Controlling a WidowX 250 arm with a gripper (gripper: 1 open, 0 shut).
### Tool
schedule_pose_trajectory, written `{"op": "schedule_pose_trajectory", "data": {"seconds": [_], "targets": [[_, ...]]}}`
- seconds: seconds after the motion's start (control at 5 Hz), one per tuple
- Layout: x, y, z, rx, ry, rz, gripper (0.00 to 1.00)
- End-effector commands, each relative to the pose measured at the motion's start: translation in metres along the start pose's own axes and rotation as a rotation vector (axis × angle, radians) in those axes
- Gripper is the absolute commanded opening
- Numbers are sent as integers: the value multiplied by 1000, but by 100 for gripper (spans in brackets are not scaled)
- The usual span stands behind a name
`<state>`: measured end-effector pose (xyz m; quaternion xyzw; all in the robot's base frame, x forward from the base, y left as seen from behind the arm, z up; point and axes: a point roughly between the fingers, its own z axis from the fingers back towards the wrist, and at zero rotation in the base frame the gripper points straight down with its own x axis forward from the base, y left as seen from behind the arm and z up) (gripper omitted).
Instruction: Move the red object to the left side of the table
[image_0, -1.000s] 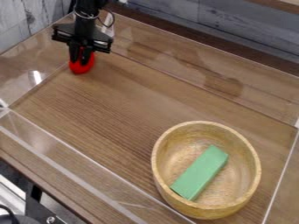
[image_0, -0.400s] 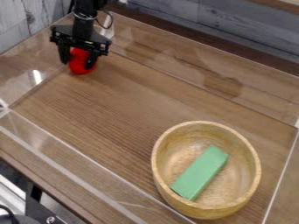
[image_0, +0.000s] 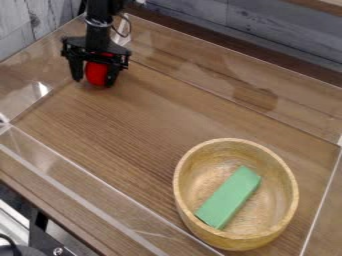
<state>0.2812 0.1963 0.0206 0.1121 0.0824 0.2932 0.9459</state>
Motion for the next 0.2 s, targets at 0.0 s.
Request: {"op": "schedule_pose_trajectory", "data": {"seconds": [0.0], "targets": [[-5, 9, 31, -46, -34, 4, 100]]}}
